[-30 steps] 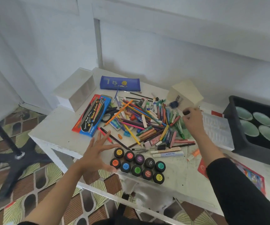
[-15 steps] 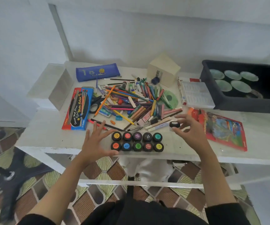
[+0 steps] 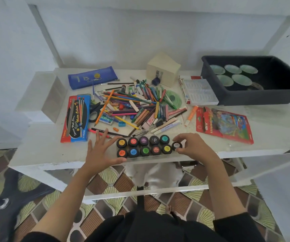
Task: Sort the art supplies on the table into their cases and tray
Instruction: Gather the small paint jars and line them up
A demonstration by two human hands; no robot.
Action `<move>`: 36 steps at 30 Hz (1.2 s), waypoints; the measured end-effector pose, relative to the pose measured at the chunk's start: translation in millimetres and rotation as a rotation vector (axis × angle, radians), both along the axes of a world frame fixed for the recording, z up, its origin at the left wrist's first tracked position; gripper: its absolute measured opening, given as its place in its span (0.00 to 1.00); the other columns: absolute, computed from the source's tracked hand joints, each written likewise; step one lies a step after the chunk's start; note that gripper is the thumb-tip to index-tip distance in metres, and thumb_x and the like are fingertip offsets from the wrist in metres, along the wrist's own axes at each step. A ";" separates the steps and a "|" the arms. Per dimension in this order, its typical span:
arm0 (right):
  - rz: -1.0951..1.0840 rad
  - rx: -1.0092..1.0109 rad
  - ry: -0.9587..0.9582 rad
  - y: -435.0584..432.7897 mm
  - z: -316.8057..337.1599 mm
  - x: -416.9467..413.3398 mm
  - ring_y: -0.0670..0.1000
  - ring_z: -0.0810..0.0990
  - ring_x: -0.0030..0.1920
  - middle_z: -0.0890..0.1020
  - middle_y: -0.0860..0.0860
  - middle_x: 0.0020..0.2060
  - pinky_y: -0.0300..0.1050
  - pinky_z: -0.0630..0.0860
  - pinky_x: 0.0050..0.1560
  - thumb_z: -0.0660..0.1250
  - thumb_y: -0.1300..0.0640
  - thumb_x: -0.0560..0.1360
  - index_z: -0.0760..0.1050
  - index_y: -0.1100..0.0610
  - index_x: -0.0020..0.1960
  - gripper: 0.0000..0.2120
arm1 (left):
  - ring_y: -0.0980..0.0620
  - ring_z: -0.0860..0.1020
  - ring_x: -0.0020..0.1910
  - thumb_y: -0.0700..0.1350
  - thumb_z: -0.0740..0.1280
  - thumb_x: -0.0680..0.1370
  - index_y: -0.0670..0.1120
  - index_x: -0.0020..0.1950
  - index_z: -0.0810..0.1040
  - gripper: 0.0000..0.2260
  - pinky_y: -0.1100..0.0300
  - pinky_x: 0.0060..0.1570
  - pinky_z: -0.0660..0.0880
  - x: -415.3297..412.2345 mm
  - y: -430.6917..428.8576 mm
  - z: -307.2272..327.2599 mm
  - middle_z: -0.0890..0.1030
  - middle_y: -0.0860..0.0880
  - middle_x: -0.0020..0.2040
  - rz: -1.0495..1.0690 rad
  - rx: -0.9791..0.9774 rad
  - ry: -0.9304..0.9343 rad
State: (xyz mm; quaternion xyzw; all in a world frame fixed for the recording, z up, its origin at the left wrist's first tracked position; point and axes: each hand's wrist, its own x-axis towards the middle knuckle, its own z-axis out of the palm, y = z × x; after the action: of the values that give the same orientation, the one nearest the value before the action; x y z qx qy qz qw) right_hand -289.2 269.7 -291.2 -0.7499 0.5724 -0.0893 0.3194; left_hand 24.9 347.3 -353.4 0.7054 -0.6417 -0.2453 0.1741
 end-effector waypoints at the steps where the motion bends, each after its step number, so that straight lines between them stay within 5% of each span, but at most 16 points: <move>1: 0.000 0.006 0.005 0.3 -0.3 0.9 0.39 0.70 0.36 0.80 0.48 0.50 0.38 0.68 0.44 0.71 0.60 0.71 0.79 0.52 0.55 0.13 | 0.55 0.31 0.73 0.86 0.49 0.49 0.67 0.70 0.53 0.51 0.45 0.71 0.32 0.2 -0.2 -0.5 0.41 0.57 0.78 -0.002 -0.003 -0.004; 5: -0.023 0.002 0.042 0.4 1.7 3.2 0.39 0.72 0.38 0.81 0.49 0.51 0.40 0.70 0.46 0.70 0.60 0.73 0.80 0.53 0.53 0.10 | 0.54 0.31 0.74 0.86 0.49 0.49 0.66 0.71 0.56 0.53 0.45 0.71 0.32 1.0 -0.8 -2.2 0.41 0.57 0.77 -0.002 -0.008 -0.010; 8: 0.011 -0.006 0.186 0.0 5.5 7.2 0.48 0.77 0.48 0.80 0.48 0.54 0.46 0.75 0.51 0.68 0.59 0.75 0.78 0.50 0.54 0.10 | 0.55 0.31 0.74 0.86 0.49 0.49 0.66 0.71 0.56 0.52 0.44 0.71 0.32 0.9 -0.8 -4.3 0.41 0.58 0.77 0.004 -0.015 -0.019; 13: 0.150 -0.006 0.417 -12.5 16.5 17.5 0.50 0.77 0.52 0.80 0.47 0.54 0.44 0.72 0.45 0.68 0.60 0.74 0.77 0.49 0.53 0.10 | 0.55 0.30 0.73 0.85 0.50 0.49 0.68 0.69 0.55 0.51 0.44 0.71 0.32 1.6 -0.9 -4.8 0.40 0.59 0.76 0.008 0.003 0.000; 22: 0.129 -0.142 0.312 -49.6 42.8 17.4 0.47 0.77 0.47 0.80 0.45 0.49 0.46 0.76 0.47 0.61 0.51 0.79 0.78 0.48 0.55 0.09 | 0.56 0.28 0.71 0.82 0.62 0.45 0.77 0.60 0.61 0.43 0.43 0.68 0.29 -0.2 -3.3 7.6 0.38 0.61 0.75 0.049 0.115 0.204; 27: 0.311 -0.050 0.248 -103.7 49.9 33.1 0.48 0.77 0.48 0.81 0.51 0.51 0.46 0.75 0.52 0.64 0.55 0.78 0.79 0.54 0.53 0.08 | 0.56 0.25 0.69 0.66 0.76 0.58 0.79 0.57 0.64 0.32 0.42 0.68 0.28 -0.9 -4.7 9.9 0.33 0.60 0.74 0.043 0.141 0.187; 36: 0.278 -0.274 0.363 -226.9 27.0 76.3 0.60 0.77 0.55 0.75 0.60 0.60 0.51 0.74 0.52 0.59 0.68 0.76 0.72 0.61 0.65 0.18 | 0.56 0.23 0.68 0.71 0.72 0.53 0.81 0.61 0.60 0.39 0.43 0.67 0.26 -7.1 -2.3 20.1 0.32 0.61 0.74 0.103 0.205 0.265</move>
State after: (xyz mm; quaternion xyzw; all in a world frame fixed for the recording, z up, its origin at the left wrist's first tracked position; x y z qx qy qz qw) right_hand -212.9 42.8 -264.2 -0.8614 0.4943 0.0149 0.1162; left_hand 17.9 345.0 -333.4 0.7129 -0.5477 -0.3913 0.1967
